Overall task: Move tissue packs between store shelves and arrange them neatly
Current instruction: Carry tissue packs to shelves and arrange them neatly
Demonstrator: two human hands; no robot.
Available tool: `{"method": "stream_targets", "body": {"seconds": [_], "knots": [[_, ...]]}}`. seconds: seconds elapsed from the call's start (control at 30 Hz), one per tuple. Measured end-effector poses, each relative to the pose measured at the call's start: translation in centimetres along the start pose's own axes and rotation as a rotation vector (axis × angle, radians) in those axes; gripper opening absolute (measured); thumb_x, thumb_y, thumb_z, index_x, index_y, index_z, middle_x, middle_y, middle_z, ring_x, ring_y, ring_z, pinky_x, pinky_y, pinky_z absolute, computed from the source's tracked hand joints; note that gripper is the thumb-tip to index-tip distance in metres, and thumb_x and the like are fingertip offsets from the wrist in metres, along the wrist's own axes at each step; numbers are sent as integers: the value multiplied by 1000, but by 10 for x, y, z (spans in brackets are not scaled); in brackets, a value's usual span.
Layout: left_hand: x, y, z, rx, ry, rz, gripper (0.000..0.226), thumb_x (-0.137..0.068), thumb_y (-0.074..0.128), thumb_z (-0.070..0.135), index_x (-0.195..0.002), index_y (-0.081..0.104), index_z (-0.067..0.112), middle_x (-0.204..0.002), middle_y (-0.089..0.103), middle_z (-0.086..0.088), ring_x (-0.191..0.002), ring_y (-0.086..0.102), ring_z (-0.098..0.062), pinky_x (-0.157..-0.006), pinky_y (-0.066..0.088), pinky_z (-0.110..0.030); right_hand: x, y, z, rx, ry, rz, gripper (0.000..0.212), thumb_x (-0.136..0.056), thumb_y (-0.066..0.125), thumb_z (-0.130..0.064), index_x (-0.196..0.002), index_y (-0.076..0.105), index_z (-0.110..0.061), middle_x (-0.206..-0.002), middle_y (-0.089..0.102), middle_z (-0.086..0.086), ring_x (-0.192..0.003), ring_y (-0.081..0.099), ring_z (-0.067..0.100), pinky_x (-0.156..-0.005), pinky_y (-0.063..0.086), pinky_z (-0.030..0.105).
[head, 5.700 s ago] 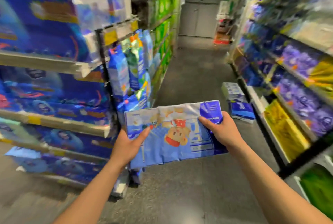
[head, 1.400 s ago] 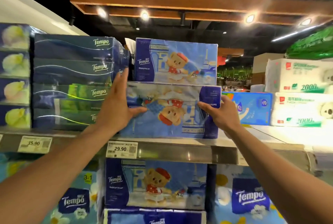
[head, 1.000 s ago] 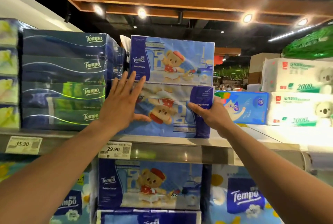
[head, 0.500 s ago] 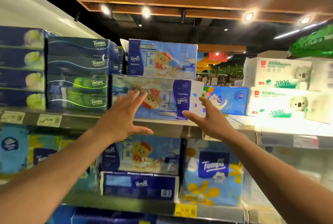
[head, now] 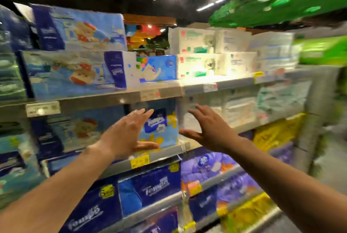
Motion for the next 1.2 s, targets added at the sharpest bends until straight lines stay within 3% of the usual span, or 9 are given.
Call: {"method": "stream_targets", "body": {"seconds": [0.1, 0.17, 0.3, 0.43, 0.63, 0.7, 0.87, 1.0, 1.2], "knots": [[-3, 43, 59, 82, 110, -59, 119, -65, 32, 94, -160, 19, 22, -163, 31, -2, -148, 32, -19, -119, 19, -26, 73, 6, 43, 59, 157, -95, 111, -71, 26, -90, -145, 51, -12, -152, 45, 19, -142, 39, 36, -115, 37, 51], [-7, 69, 104, 115, 162, -106, 126, -59, 20, 98, -160, 16, 23, -163, 30, -4, -147, 33, -22, -118, 26, -33, 122, -1, 76, 75, 248, -138, 112, -70, 25, -91, -145, 51, -11, -150, 46, 19, -141, 40, 37, -114, 37, 50], [-19, 111, 207, 175, 316, -159, 133, -59, 4, 104, -159, 23, 18, -159, 35, -10, -143, 38, -28, -116, 33, -38, 208, -21, 158, 109, 432, -169, 128, -65, 6, -103, -146, 50, -14, -155, 43, 17, -144, 38, 35, -115, 36, 53], [-42, 145, 321, 182, 455, -240, 118, -68, 16, 94, -161, 7, 22, -166, 18, -4, -151, 20, -22, -122, 18, -33, 292, -57, 234, 134, 604, -145, 132, -58, 2, -105, -151, 43, -20, -161, 34, 13, -150, 28, 31, -120, 29, 52], [-104, 184, 507, 246, 611, -268, 125, -62, 11, 99, -161, 11, 23, -165, 24, -5, -150, 26, -24, -120, 24, -34, 407, -134, 353, 174, 849, -184, 113, -69, 20, -93, -159, 26, -25, -169, 16, 7, -156, 12, 27, -123, 19, 56], [-126, 196, 571, 293, 653, -274, 129, -60, 9, 101, -161, 12, 20, -166, 22, -4, -151, 24, -22, -121, 20, -32, 443, -161, 394, 201, 926, -195, 114, -68, 19, -92, -160, 25, -25, -169, 15, 7, -156, 12, 28, -124, 18, 53], [-166, 231, 724, 446, 704, -319, 106, -78, 41, 84, -161, 8, 26, -167, 18, -1, -152, 22, -20, -121, 19, -32, 526, -224, 495, 252, 1068, -202, 92, -87, 36, -79, -161, 23, -25, -169, 15, 5, -156, 12, 26, -126, 15, 43], [-194, 272, 827, 477, 800, -384, 119, -66, 19, 100, -160, 5, 29, -167, 17, 0, -152, 21, -20, -123, 24, -37, 581, -247, 562, 236, 1198, -218, 104, -76, 25, -86, -161, 22, -25, -169, 15, 4, -156, 13, 25, -126, 15, 43], [-258, 336, 961, 496, 942, -452, 100, -84, 42, 80, -161, 0, 31, -168, 13, 2, -151, 23, -22, -120, 25, -38, 645, -253, 690, 183, 1356, -204, 87, -91, 39, -75, -160, 25, -23, -169, 16, 4, -155, 12, 22, -125, 15, 40]]}}
Point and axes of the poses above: each hand's wrist, its own x-axis away from the middle knuckle, its own y-axis out of the palm, z = x × y, the point moved 7 cm from there along -x, towards the middle knuckle
